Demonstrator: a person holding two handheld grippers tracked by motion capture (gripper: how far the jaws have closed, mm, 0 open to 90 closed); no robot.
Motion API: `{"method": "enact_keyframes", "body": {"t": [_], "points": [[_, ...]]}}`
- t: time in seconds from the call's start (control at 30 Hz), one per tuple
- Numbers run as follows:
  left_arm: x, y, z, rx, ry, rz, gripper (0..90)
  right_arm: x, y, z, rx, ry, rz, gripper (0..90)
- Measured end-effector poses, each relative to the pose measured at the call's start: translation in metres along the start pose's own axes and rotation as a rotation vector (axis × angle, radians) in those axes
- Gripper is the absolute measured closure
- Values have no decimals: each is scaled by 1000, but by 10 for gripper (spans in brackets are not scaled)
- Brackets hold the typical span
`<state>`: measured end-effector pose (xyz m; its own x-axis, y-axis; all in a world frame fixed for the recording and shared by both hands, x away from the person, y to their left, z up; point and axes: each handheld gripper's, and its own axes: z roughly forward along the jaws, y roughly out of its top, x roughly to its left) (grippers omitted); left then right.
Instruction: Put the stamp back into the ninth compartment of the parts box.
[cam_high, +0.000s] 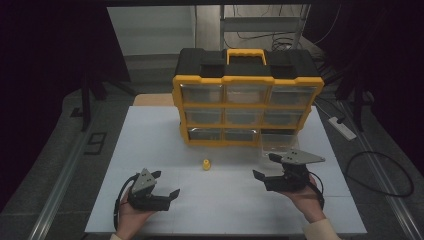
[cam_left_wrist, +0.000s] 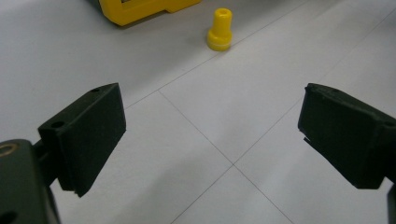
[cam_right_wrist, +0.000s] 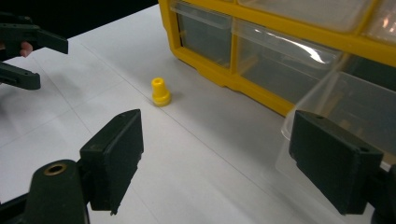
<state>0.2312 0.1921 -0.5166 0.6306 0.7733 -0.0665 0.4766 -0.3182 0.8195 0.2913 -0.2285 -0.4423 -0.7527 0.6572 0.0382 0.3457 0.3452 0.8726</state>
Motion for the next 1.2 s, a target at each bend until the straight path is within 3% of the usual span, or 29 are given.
{"method": "enact_keyframes", "body": {"t": [0.57, 1.2], "points": [[-1, 0, 0, 1, 0, 2, 81, 9, 8, 17, 20, 14, -24, 190], [-1, 0, 0, -2, 2, 3, 83, 22, 15, 49, 59, 48, -61, 200]]}}
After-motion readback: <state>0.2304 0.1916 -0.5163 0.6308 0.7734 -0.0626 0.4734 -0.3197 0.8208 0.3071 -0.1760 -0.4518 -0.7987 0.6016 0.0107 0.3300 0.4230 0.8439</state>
